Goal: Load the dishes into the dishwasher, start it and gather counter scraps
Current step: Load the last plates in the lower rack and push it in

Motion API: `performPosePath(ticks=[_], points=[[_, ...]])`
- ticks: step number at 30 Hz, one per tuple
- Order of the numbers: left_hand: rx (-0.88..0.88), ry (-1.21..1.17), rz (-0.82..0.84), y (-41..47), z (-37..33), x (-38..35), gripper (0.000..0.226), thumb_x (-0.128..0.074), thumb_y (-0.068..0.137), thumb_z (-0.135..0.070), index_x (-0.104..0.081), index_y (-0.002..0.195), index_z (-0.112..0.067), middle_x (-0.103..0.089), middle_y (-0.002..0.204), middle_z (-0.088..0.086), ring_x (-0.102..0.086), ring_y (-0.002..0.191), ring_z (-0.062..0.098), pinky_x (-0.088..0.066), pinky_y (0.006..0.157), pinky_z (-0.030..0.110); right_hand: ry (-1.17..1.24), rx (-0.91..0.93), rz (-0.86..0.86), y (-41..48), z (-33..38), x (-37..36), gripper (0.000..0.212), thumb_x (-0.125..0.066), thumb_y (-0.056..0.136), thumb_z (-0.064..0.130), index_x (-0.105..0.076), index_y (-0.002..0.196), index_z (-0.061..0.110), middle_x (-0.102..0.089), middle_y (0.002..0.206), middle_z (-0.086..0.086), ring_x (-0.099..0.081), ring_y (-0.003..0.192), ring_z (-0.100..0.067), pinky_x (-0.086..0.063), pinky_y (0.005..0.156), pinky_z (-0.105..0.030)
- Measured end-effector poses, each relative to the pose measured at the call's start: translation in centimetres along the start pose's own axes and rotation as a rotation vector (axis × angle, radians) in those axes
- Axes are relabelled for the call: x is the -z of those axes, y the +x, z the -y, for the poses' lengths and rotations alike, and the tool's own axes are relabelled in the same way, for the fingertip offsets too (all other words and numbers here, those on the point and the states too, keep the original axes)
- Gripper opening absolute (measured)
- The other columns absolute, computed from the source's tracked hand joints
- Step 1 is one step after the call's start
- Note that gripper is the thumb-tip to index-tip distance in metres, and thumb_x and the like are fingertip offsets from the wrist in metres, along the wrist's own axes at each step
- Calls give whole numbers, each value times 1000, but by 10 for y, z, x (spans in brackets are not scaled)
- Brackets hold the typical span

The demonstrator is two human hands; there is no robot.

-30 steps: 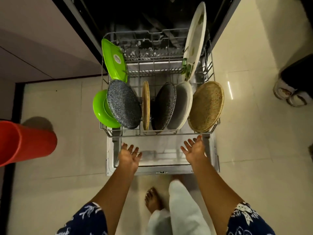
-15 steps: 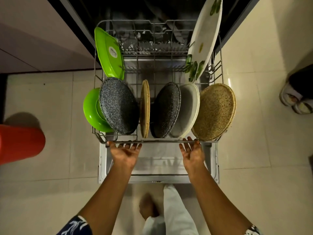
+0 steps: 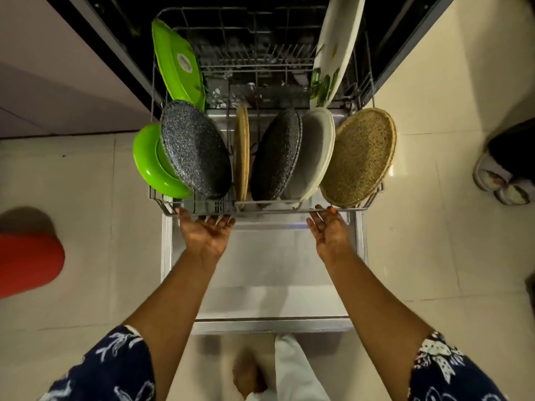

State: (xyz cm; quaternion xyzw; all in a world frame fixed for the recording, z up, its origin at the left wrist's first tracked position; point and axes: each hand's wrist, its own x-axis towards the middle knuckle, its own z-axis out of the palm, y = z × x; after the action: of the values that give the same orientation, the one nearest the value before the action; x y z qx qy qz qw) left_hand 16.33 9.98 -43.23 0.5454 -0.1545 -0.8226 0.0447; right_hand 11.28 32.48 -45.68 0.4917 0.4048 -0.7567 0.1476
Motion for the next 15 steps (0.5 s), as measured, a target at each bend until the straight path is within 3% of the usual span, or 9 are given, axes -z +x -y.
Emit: performPosePath(ticks=[3,5,8,9,12,15], points=[[-41,45,39,20,-9,-18,70,-37,93,-58,-33,144,-10,-50,117,18,-49,116,38,-32,102,54,2,-38,75,16,19,-15,30,-24,104,19,-53,99,13,-71,79,-4,-70,58,-13,-56,55,-26],[-52,70,60,31,-15,-32,66,-34,94,-57,-41,136,-7,-53,105,18,-52,113,37,-30,108,53,-36,-38,105,25,32,-27,34,-24,104,19,-56,97,11,-70,80,-6,-70,57,-15,-57,63,-30],[-40,83,93,42,-23,-53,78,-33,92,-61,-27,146,-6,-50,125,21,-41,127,39,-25,111,52,-106,10,94,33,49,-52,31,-28,103,17,-55,92,8,-66,93,-13,-70,62,-19,-58,67,-33],[-38,92,103,47,-26,-59,81,-33,91,-63,-22,148,-7,-46,134,21,-39,130,40,-25,111,53,-119,19,107,36,54,-59,31,-27,103,16,-55,96,6,-65,101,-15,-71,69,-21,-58,68,-32],[-53,155,138,61,-35,-78,89,-36,87,-70,-21,149,-8,-36,146,20,-36,132,44,-25,110,56,-180,32,157,43,69,-78,37,-20,103,13,-50,120,-1,-57,123,-19,-61,109,-30,-48,92,-37],[-85,212,172,75,-44,-99,84,-33,88,-70,-27,148,-10,-46,136,21,-43,128,43,-28,108,55,-209,73,178,49,82,-98,40,-19,103,13,-44,128,-5,-54,128,-22,-56,116,-35,-46,93,-39]])
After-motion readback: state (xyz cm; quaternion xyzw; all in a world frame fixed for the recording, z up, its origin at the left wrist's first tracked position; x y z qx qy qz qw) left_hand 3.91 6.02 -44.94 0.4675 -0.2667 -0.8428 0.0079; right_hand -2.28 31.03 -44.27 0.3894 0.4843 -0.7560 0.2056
